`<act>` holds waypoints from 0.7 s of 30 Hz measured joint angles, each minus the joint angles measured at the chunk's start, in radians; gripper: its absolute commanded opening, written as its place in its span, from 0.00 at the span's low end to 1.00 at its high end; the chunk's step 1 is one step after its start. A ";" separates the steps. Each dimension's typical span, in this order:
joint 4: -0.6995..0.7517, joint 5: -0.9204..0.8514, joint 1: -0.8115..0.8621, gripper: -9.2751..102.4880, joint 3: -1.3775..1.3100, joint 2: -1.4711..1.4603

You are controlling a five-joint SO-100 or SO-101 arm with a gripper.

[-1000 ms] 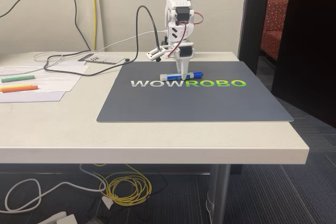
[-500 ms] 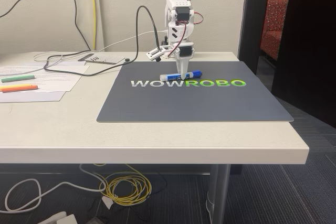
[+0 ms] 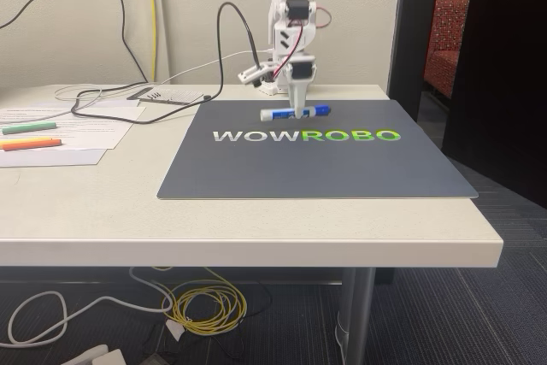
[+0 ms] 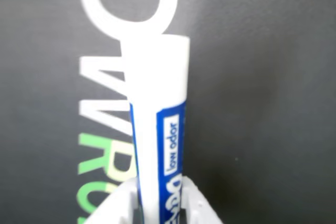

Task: Pick up the blue marker.

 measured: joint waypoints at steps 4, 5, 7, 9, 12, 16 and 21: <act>0.031 0.020 -0.005 0.12 0.000 0.067; 0.040 0.028 -0.006 0.12 0.000 0.089; 0.049 0.041 -0.006 0.12 0.000 0.130; 0.063 0.058 -0.006 0.12 -0.002 0.181; 0.091 0.078 -0.006 0.12 -0.002 0.265; 0.138 0.089 -0.006 0.12 -0.002 0.367; 0.149 0.144 -0.006 0.12 0.018 0.463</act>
